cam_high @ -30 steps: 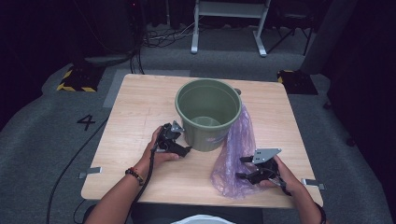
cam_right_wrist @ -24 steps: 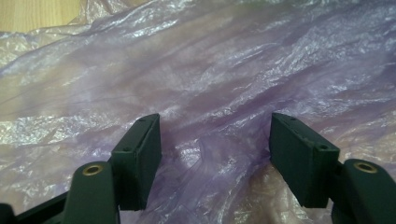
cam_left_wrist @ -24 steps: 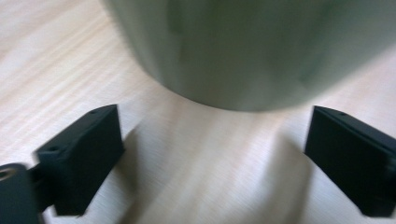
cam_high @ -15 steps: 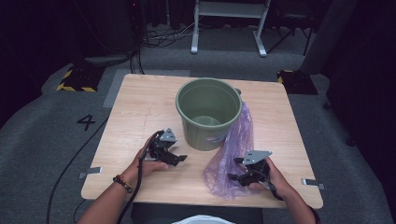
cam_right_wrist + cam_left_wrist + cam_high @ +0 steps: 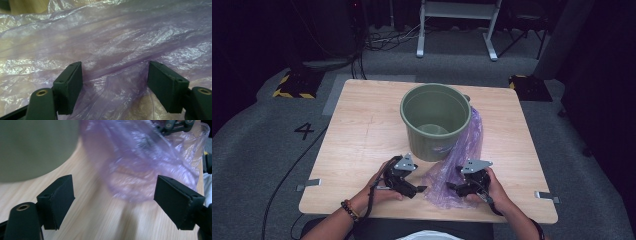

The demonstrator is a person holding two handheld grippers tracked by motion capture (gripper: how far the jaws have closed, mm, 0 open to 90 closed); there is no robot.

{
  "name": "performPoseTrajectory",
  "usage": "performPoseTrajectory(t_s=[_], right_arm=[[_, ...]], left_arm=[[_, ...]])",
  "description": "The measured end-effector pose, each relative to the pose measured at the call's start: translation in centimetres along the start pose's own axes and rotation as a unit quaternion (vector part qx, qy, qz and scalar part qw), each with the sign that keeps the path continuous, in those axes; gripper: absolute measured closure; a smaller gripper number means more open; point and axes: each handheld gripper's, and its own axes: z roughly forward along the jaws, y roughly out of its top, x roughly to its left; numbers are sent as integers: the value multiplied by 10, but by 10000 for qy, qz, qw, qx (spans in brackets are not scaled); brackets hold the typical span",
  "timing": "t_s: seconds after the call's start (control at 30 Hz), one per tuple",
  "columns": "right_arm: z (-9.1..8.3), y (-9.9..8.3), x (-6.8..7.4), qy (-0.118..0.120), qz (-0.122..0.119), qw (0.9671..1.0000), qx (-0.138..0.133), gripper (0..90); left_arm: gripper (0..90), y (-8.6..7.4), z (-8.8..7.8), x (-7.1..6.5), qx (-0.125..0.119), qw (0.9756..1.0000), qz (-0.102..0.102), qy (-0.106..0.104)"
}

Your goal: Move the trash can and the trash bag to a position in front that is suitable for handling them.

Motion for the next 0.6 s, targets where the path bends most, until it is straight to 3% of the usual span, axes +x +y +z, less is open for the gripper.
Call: performPoseTrajectory(t_s=[0.1,0.17,0.23,0.37,0.53,0.6], right_arm=[[0,0,2,-52,-16,10000,-48,284],[0,-1,2,-52,-18,10000,-67,285],[-1,-2,2,-48,-26,10000,-70,285],[-8,-4,0,-3,19,9998,-201,282],[-22,-4,-6,65,38,9992,-383,268],[-30,-4,-9,-11,67,9988,-482,268]], left_arm=[[263,2,12,-4,143,9997,144,132],[447,0,16,-5,203,9990,327,228],[465,-1,20,-4,318,9989,281,191],[549,-1,18,0,386,9982,408,199],[551,-4,12,5,392,9981,433,192],[546,-8,8,8,387,9983,396,200]])
